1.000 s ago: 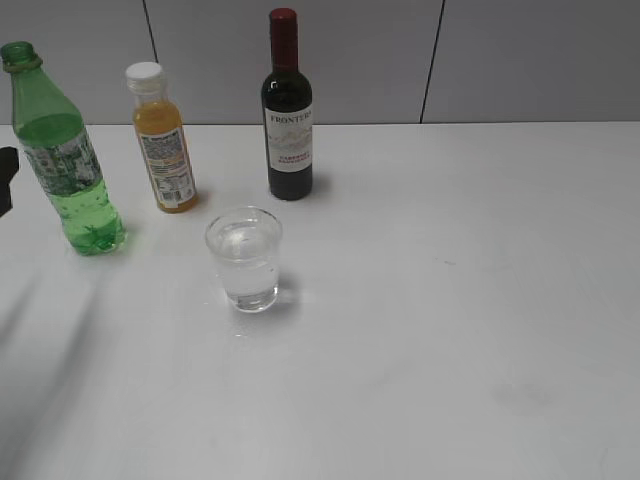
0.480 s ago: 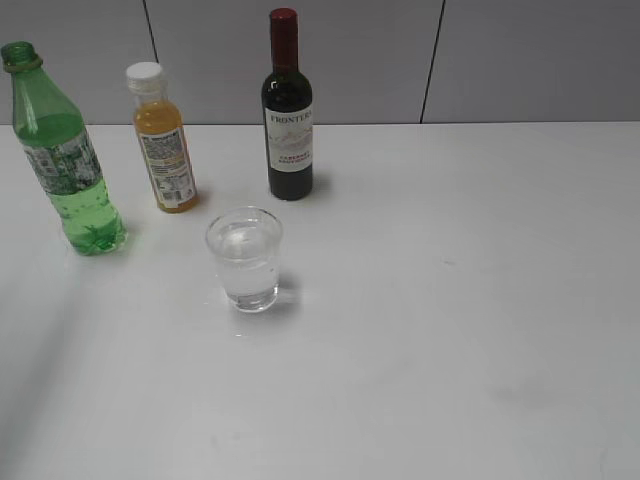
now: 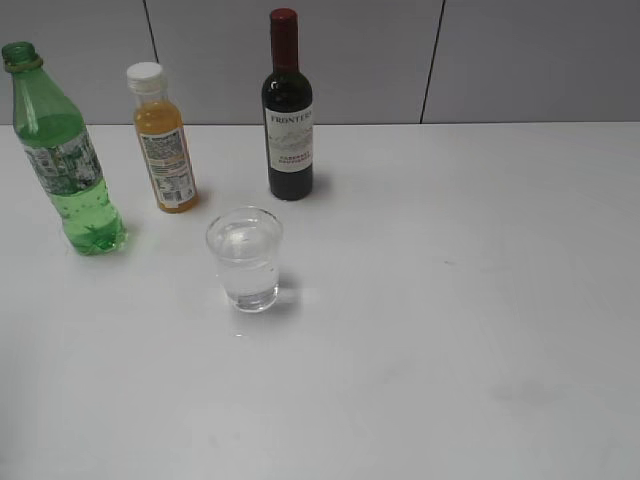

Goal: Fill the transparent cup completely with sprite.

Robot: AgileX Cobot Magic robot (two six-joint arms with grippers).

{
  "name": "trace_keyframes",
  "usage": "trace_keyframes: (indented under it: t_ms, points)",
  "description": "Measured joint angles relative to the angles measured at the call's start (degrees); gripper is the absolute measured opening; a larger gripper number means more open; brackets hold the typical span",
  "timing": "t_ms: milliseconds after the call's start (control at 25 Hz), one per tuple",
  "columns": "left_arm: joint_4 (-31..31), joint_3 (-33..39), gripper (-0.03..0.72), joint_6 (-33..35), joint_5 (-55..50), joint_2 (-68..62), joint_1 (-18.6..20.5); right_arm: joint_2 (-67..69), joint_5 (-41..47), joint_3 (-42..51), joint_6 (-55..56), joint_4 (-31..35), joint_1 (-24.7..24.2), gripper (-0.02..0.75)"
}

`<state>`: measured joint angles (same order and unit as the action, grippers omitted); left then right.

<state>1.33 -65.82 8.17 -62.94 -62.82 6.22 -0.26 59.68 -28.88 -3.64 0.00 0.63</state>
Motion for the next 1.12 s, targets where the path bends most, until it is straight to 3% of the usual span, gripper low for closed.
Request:
trace_keyframes:
  t_ms: [280, 560, 1120]
  points:
    - [-1.0, 15.0, 0.579, 0.8, 5.9, 10.0, -3.5, 0.0, 0.0, 0.0, 0.0, 0.0, 0.0, 0.591]
    - [-2.3, 27.8, 0.579, 0.7, 5.4, 20.1, -3.8, 0.0, 0.0, 0.0, -0.1, 0.0, 0.0, 0.591]
    - [-2.8, 37.2, 0.579, -1.7, 2.7, 37.8, -3.9, 0.0, 0.0, 0.0, 0.0, 0.0, 0.0, 0.591]
